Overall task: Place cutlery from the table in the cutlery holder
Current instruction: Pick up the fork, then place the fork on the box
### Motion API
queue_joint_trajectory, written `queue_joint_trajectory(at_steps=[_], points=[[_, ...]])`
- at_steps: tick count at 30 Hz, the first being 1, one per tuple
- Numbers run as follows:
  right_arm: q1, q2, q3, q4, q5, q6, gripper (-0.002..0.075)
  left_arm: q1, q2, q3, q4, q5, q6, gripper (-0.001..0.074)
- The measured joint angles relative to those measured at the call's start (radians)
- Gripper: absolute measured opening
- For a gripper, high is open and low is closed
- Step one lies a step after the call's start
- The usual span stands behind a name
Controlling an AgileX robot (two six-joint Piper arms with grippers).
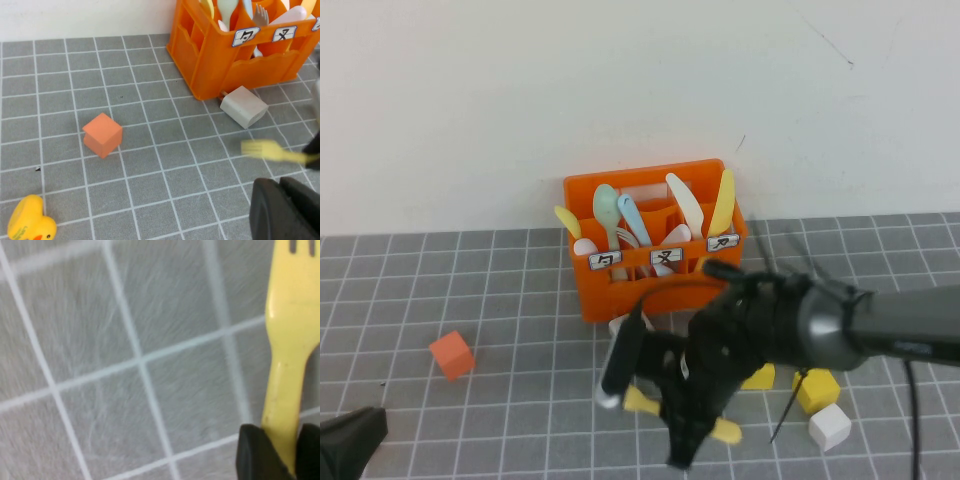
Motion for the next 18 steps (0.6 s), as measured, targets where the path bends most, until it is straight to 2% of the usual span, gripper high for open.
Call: queue_joint_trajectory(at_steps=[18], points=[[0.0,-0.29,0.002,0.144,-0.18,0.006,0.015,0.0,0.0,0.0,0.017,0.0,0.0,-0.0001]])
